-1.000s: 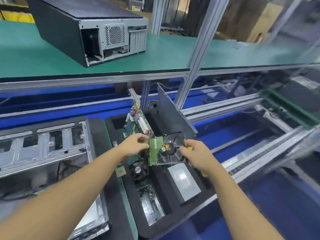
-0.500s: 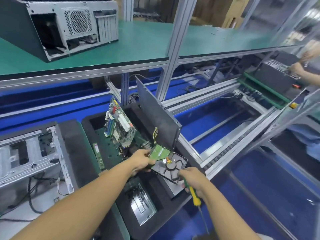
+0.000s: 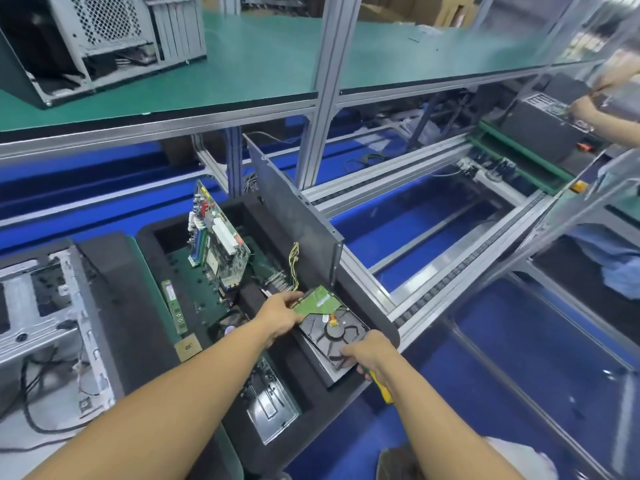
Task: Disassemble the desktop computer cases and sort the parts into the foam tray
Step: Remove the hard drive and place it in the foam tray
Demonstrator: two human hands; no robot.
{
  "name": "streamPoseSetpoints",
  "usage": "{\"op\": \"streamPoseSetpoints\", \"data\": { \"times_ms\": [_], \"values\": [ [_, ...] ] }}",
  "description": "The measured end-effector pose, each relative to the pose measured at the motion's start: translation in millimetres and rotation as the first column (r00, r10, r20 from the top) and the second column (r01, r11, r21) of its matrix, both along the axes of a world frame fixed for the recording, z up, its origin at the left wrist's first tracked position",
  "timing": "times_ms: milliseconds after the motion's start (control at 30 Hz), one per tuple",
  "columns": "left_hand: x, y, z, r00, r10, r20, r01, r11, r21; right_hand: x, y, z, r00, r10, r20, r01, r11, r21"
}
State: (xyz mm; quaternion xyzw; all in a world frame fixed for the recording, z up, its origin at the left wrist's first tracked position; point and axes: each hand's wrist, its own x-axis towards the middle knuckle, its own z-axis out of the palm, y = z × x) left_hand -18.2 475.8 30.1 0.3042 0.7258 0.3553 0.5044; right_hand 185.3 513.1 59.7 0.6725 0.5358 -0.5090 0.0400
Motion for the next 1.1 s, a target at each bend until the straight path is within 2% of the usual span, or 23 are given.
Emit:
{"op": "streamPoseSetpoints", "data": {
  "times_ms": [167,333,500,700,867,1000,1100],
  "values": [
    [-2.8,5.7,-6.5,0.998,-0.056,-0.008,0.056,0.998,0.011,2.2,0.0,10.0,0.987,0.138,0.083,-0.132,0.989,-0.07],
    [-1.7,7.6,-13.0,0.997,0.066,-0.042,-0.066,0.998,0.004,-5.4,-4.2,4.9,0.995,0.097,0.012,-0.096,0.993,-0.071],
    [-5.7,4.7,-16.3,0.997,0.075,0.001,-0.075,0.997,-0.01,-4.9,0.4,3.7,0.989,0.143,0.018,-0.141,0.984,-0.11],
    [-7.7,1.5,-9.3,0.993,0.115,0.02,-0.114,0.993,-0.029,2.5,13.1,13.8,0.945,0.326,0.022,-0.313,0.923,-0.223],
    [-21.7,-4.2,13.2,0.978,0.207,-0.025,-0.205,0.977,0.058,-17.7,20.0,51.3,0.899,0.432,-0.067,-0.435,0.867,-0.243],
    [-36.4,-19.4,45.8,0.968,0.25,-0.031,-0.242,0.957,0.161,-57.1,13.1,84.4,0.82,0.531,-0.216,-0.56,0.822,-0.106],
    [-47.1,-36.5,76.1,0.976,0.217,0.016,-0.216,0.954,0.21,-92.4,-0.7,95.1,0.775,0.567,-0.279,-0.575,0.816,0.059]
  ]
}}
